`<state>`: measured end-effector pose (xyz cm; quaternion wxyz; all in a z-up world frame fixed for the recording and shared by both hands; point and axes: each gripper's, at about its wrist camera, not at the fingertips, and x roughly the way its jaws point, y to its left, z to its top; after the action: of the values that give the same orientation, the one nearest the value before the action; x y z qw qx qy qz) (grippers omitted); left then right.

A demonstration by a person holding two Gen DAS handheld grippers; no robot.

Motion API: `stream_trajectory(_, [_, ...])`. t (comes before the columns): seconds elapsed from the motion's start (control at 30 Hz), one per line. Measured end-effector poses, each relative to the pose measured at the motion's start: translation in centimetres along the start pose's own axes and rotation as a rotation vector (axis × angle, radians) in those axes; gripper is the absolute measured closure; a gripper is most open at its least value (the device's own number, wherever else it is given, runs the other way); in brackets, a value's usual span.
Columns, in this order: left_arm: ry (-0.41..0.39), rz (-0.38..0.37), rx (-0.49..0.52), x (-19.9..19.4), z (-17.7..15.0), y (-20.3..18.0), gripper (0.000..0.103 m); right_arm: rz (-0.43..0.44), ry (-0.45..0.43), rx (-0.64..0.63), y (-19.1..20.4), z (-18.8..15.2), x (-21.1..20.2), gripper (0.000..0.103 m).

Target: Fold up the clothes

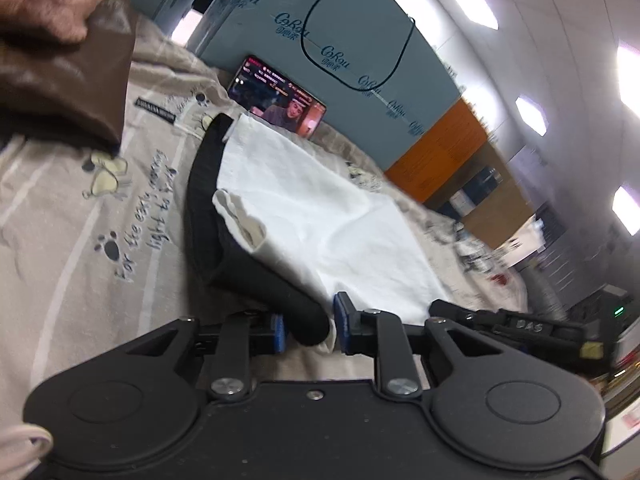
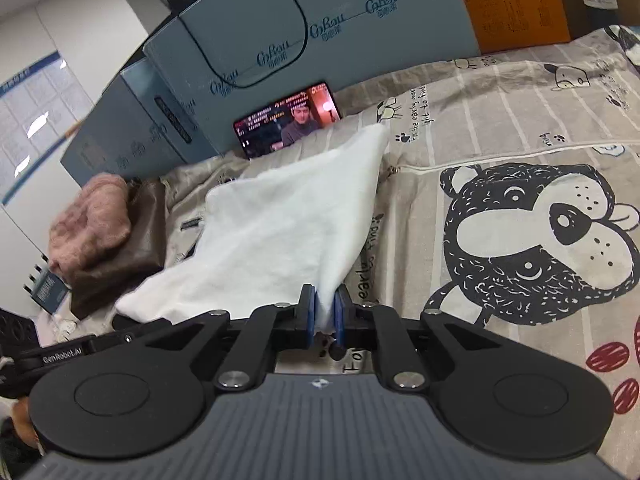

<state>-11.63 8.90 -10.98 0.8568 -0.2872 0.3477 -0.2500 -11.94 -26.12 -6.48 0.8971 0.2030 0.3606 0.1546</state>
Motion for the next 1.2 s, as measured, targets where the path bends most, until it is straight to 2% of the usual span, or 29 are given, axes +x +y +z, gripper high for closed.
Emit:
stream_trajectory(0.07, [0.023, -0.035, -0.026, -0.3, 0.0, 0.4, 0.078, -0.009, -0.004, 0.012, 0.0, 0.1, -0.5, 0.095])
stream_trajectory(0.2, [0.075, 0.032, 0.015, -0.3, -0.6, 0.7, 0.077, -0.095, 0.023, -0.068, 0.6, -1.1, 0.2, 0.095])
stream_trajectory(0.3, [0.070, 0.037, 0.049, -1.7, -0.3, 1.3, 0.073, -0.151, 0.016, -0.178, 1.4, -2.2, 0.6, 0.090])
stream_trajectory(0.37, [0.024, 0.052, 0.077, -3.2, 0.5, 1.5, 0.059, -0.184, -0.004, -0.256, 2.2, -2.7, 0.7, 0.075])
stream_trajectory(0.4, [-0.013, 0.067, 0.093, -4.1, 1.0, 1.6, 0.057, -0.197, -0.027, -0.298, 2.7, -2.7, 0.4, 0.056])
stream_trajectory(0.43, [-0.056, 0.086, 0.106, -4.7, 1.8, 1.6, 0.052, -0.211, -0.059, -0.347, 3.4, -2.7, 0.2, 0.049])
stream_trajectory(0.47, [-0.099, 0.106, 0.118, -5.3, 2.6, 1.6, 0.047, -0.213, -0.091, -0.408, 4.2, -2.9, 0.1, 0.049])
stream_trajectory(0.57, [-0.197, 0.192, 0.153, -5.2, 5.3, 1.8, 0.045, -0.136, -0.096, -0.525, 6.3, -3.1, 0.8, 0.045])
stream_trajectory(0.67, [-0.236, 0.211, 0.170, -4.1, 7.9, 2.1, 0.045, -0.032, -0.054, -0.582, 8.2, -3.5, 2.2, 0.042])
stream_trajectory(0.73, [-0.227, 0.202, 0.203, -2.8, 9.2, 2.0, 0.045, 0.009, -0.042, -0.648, 9.7, -4.1, 3.0, 0.034])
stream_trajectory(0.8, [-0.218, 0.192, 0.237, -1.6, 10.5, 1.9, 0.042, 0.050, -0.031, -0.700, 11.1, -4.6, 3.8, 0.032])
stream_trajectory(0.97, [-0.224, 0.121, 0.377, 1.6, 12.8, 1.2, 0.028, 0.182, 0.023, -0.744, 12.9, -4.5, 5.8, 0.026])
stream_trajectory(1.07, [-0.207, 0.059, 0.447, 3.6, 13.5, 1.0, 0.027, 0.192, 0.034, -0.775, 13.6, -4.5, 7.0, 0.026])
stream_trajectory(1.2, [-0.120, 0.036, 0.539, 6.5, 13.7, 0.8, 0.027, 0.190, 0.046, -0.763, 13.3, -4.3, 7.9, 0.026])
